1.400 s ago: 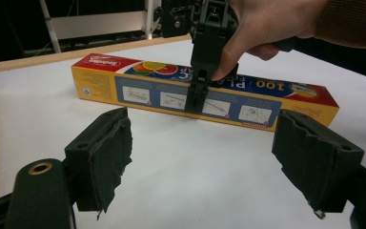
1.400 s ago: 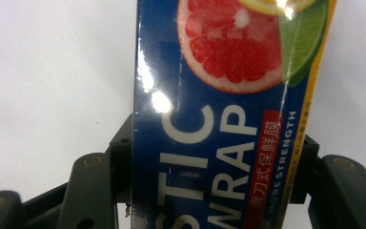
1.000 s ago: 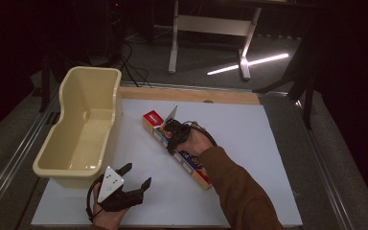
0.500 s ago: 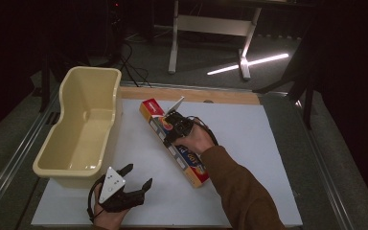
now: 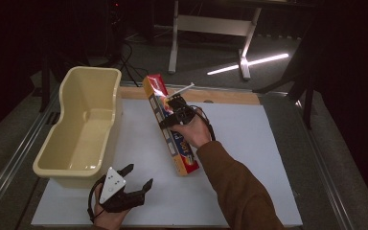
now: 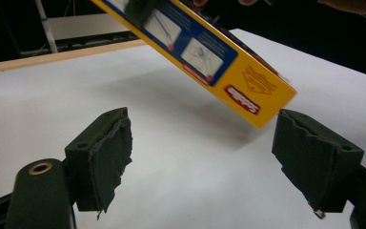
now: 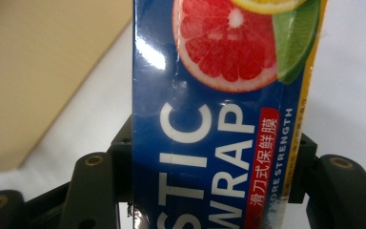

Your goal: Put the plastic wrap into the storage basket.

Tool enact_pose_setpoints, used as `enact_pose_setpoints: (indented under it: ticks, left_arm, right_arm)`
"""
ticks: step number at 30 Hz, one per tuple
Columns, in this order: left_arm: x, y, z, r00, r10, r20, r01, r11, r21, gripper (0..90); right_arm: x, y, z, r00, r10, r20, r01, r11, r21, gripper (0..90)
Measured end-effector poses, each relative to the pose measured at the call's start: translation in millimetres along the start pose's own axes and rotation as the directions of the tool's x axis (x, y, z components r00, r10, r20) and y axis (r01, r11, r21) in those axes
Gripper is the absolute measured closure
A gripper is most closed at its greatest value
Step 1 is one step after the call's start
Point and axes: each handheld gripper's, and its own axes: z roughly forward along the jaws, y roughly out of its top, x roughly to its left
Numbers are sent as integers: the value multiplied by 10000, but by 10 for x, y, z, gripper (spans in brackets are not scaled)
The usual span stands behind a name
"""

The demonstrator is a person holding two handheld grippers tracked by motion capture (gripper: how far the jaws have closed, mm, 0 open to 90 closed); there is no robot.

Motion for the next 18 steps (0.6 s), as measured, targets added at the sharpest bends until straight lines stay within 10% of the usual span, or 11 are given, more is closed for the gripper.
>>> enact_pose_setpoints:
  ticks: [18]
  left_arm:
    - [-23,-4,1,9999,60,85,-60,10000,-15,210]
  right_arm:
    - [163,293,-179,9867,1224,-1065,-1378,9788,-1512,418]
